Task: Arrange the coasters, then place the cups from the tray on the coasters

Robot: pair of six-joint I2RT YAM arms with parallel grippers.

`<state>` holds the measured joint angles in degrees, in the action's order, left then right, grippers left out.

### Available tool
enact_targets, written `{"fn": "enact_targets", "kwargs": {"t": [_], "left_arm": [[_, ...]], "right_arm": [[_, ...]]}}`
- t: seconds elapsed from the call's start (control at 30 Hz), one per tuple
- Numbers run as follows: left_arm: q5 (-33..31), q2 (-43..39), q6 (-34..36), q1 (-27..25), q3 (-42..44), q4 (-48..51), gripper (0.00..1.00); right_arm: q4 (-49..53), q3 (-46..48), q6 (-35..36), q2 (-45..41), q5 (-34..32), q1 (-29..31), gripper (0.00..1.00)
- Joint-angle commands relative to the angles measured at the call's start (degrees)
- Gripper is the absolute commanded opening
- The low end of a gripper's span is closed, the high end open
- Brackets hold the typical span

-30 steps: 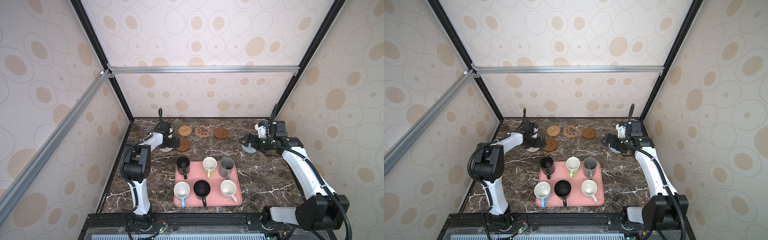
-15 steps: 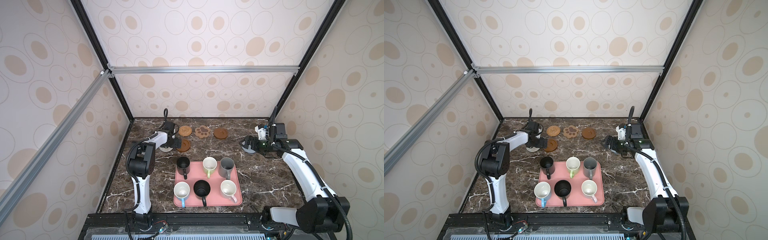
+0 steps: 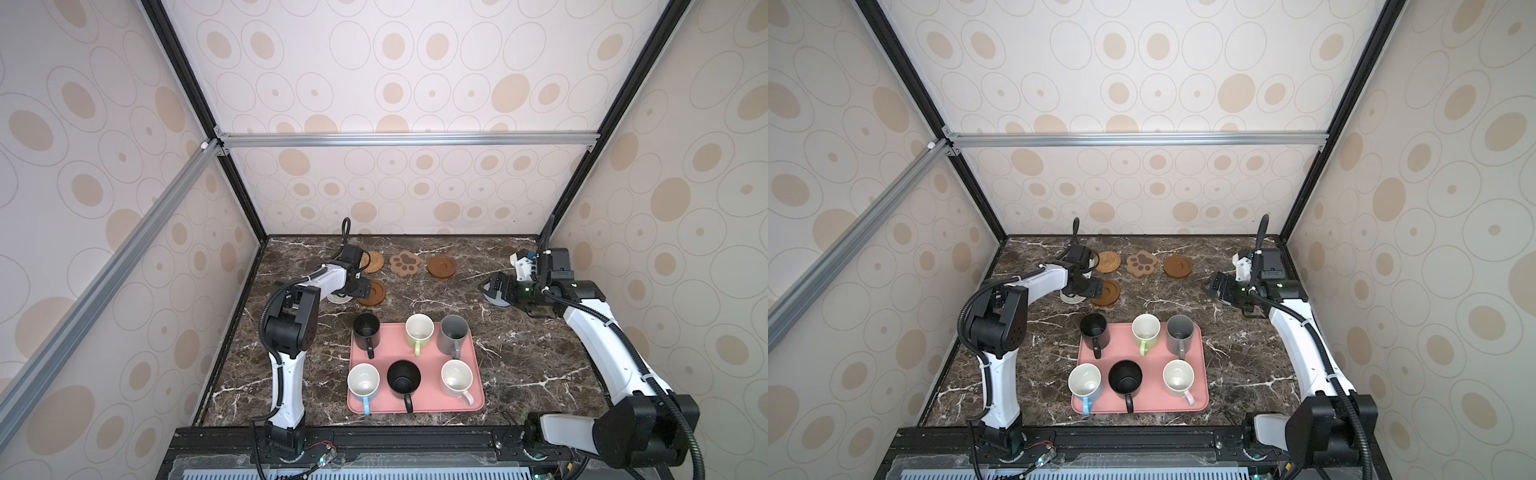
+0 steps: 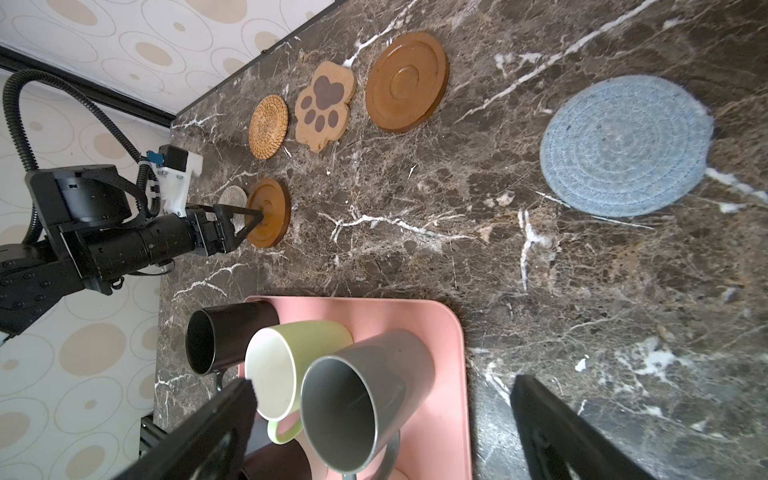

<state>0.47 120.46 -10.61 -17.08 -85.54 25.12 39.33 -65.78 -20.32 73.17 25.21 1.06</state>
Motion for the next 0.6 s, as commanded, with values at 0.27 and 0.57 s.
{"fn": "enact_targets", "kwargs": {"t": [0.27, 0.57], "left_arm": [[4.40, 3.81, -3.60, -4.20, 0.63, 0.58, 0.87], [7.92, 3.90, -7.75, -6.06, 0.72, -1.30, 0.86]], "right_arm": [[-0.75, 1.00, -0.48, -1.28, -0.34, 0.14, 1.00], [-0.92, 0.74, -0.39, -1.18, -0.16, 0.11, 1.00]]}}
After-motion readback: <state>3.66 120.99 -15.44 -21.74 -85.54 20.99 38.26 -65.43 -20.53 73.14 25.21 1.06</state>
